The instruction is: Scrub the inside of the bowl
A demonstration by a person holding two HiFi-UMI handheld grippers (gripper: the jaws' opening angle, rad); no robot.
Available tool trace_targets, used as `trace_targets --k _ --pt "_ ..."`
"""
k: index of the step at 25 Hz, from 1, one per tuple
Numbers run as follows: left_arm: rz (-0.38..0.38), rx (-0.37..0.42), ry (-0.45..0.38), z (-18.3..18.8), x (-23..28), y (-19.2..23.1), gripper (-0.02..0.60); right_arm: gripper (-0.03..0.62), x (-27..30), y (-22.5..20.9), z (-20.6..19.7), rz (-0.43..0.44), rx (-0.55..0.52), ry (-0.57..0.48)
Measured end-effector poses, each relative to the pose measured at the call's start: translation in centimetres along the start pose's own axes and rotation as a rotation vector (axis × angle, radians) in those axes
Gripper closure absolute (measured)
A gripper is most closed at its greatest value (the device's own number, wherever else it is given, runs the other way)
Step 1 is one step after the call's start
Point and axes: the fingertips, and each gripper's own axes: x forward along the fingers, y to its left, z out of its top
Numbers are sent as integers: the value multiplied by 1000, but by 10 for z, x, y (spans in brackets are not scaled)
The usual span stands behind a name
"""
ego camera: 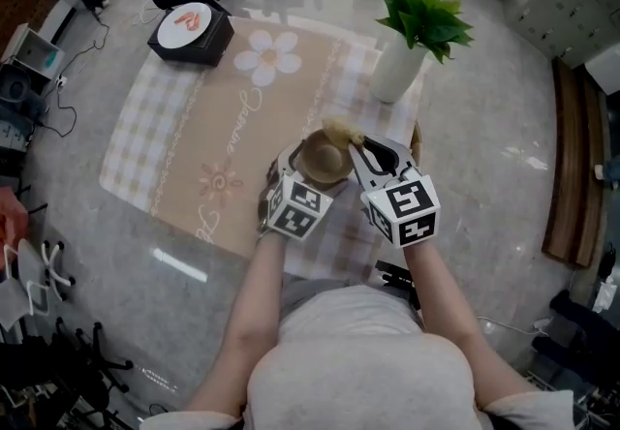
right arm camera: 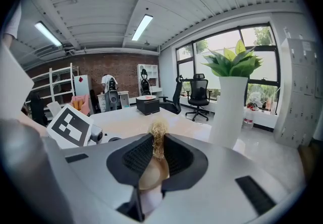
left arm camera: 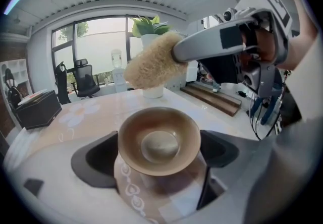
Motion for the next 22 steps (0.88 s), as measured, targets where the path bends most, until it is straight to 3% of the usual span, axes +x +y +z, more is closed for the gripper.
trace_targets --k 12,22 --pt "-3 1 5 0 1 -1 64 532 50 14 -16 202 -45 150" --pt "-10 7 10 0 2 0 64 533 55 -2 -25 158 -127 220"
